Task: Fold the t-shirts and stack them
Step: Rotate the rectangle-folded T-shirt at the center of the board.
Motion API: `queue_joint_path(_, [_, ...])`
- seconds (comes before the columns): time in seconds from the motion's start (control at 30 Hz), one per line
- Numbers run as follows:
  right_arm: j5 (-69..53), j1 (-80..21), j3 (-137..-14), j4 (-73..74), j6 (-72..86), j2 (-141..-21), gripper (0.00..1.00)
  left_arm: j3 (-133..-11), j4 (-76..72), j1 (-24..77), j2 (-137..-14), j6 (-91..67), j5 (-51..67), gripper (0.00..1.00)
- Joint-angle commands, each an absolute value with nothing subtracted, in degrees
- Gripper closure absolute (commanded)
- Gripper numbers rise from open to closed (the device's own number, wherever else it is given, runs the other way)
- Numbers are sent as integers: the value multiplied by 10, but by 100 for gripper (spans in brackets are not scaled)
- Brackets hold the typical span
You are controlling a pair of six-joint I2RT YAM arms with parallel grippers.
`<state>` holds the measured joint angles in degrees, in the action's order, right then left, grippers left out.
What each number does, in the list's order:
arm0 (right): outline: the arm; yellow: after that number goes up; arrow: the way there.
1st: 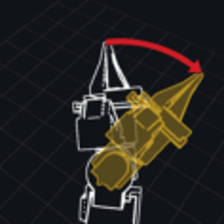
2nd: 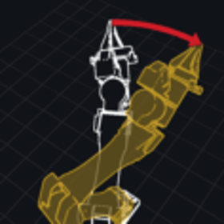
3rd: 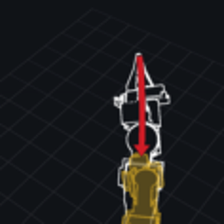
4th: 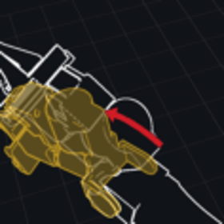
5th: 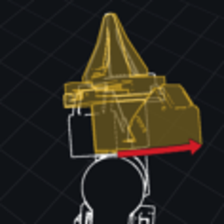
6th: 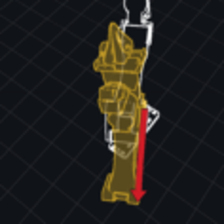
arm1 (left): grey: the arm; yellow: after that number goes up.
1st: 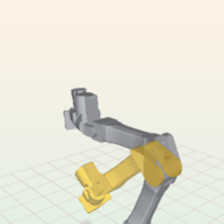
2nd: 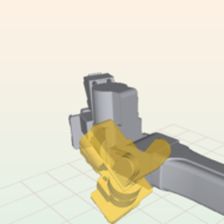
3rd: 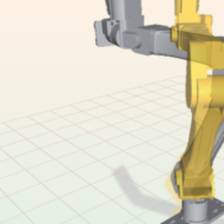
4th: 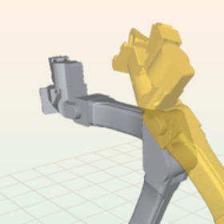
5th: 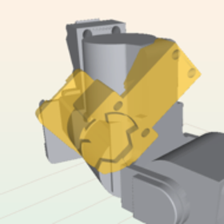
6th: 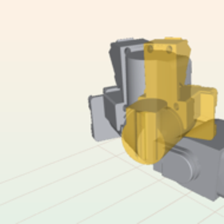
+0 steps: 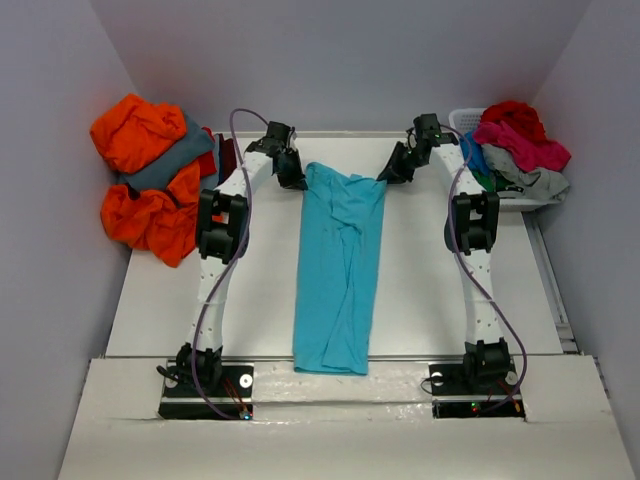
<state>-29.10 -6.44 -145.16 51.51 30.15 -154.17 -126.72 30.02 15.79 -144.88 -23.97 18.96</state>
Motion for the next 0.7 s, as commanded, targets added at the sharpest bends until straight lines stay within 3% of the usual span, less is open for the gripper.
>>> queue_joint_path(0.0, [-344, -67, -1478, 460, 279, -1540, 76, -1238, 328, 140, -1409, -240, 91, 89])
queue_joint_path(0.4, [-422, -67, -1465, 382, 281, -1522, 75, -1247, 347, 129, -1400, -256, 38, 90])
queue_joint_path(0.47, [-430, -67, -1464, 371, 289, -1523, 73, -1250, 348, 129, -1402, -256, 38, 89])
queue_joint_path(0.57, [-439, -72, -1467, 358, 295, -1521, 61, -1249, 345, 129, -1401, -256, 44, 88])
queue_joint_path(0.6, [-435, -72, -1468, 359, 294, -1521, 57, -1249, 345, 129, -1401, -255, 48, 83])
queue_joint_path(0.63, [-422, -72, -1468, 367, 285, -1518, 48, -1246, 341, 129, -1398, -250, 50, 68])
queue_joint_path(0.67, [-411, -72, -1467, 376, 280, -1515, 45, -1245, 338, 129, -1397, -247, 53, 63])
